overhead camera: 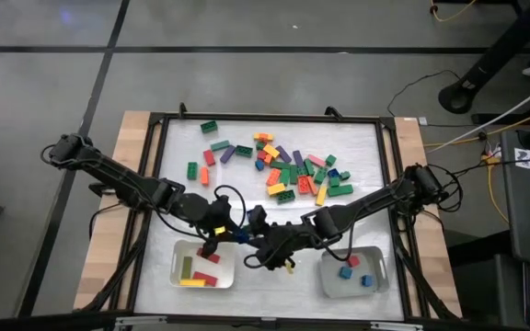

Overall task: Sort blocks by size
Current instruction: Put the square blue game piece into the gray bin

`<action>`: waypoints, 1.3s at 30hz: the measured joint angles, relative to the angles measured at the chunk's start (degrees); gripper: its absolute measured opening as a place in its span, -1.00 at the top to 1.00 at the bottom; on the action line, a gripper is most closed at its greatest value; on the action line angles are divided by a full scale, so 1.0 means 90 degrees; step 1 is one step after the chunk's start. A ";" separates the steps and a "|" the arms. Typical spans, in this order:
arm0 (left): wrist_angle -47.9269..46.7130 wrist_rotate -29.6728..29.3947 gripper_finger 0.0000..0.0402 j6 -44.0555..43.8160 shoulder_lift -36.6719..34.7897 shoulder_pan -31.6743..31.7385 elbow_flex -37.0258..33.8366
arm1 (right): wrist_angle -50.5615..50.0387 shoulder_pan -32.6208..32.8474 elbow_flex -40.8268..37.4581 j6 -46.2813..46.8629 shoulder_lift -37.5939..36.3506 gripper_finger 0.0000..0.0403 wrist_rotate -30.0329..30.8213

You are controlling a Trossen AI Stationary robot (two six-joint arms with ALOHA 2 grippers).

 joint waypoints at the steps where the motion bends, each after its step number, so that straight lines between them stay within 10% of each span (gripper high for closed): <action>1: 0.0003 0.0004 0.60 0.0007 0.0000 0.0000 0.0000 | 0.0005 0.0000 0.0000 -0.0046 0.0001 -0.08 -0.0007; 16: 0.0347 0.0034 0.57 0.0241 0.0000 0.0005 0.0000 | 0.0080 -0.0007 0.0000 -0.0081 0.0002 -0.07 -0.0612; 30: 0.0284 0.0034 0.55 0.0344 0.0007 0.0005 -0.0005 | 0.0066 -0.0154 0.0002 -0.0048 0.0022 0.33 -0.0831; 39: 0.0359 -0.0138 0.17 0.0569 -0.0005 0.0012 0.0002 | -0.0291 -0.0158 -0.0012 0.0470 0.0057 0.26 -0.0873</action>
